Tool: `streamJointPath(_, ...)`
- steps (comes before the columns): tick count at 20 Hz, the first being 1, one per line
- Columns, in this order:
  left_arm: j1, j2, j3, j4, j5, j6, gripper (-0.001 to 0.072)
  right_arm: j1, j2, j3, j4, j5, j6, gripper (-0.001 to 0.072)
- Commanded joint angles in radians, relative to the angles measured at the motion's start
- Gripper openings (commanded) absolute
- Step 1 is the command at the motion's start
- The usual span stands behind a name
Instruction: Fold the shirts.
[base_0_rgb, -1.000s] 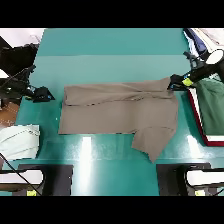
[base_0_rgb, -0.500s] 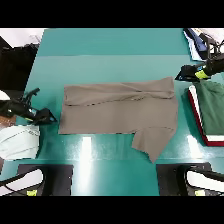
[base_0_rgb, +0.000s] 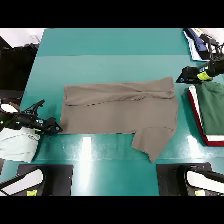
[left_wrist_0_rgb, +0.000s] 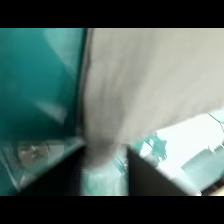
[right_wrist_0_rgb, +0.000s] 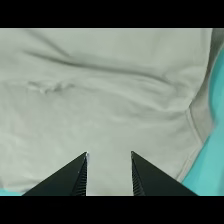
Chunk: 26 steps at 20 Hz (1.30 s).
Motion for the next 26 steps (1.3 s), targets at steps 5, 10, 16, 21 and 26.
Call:
streamJointPath(5,0.000,0.005,0.035,-0.060,-0.001,0.010,0.0021,0.000,0.051,-0.111,-0.010,0.110,0.000,0.0327)
streamJointPath(10,-0.002,0.094,0.062,-0.039,0.001,0.010,0.0021,-0.042,0.245,-0.554,-0.004,0.065,0.025,0.0331)
streamJointPath(16,-0.002,0.167,0.062,-0.040,0.000,0.009,0.0021,-0.130,0.421,-0.967,0.030,0.027,0.048,0.0441)
streamJointPath(21,-0.002,0.167,0.062,-0.040,0.000,0.009,0.0021,-0.129,0.483,-1.097,0.167,-0.122,0.051,0.0436)
streamJointPath(26,-0.002,0.167,0.062,-0.040,-0.001,0.009,0.0021,-0.084,0.392,-1.101,0.208,-0.211,0.051,0.0430)
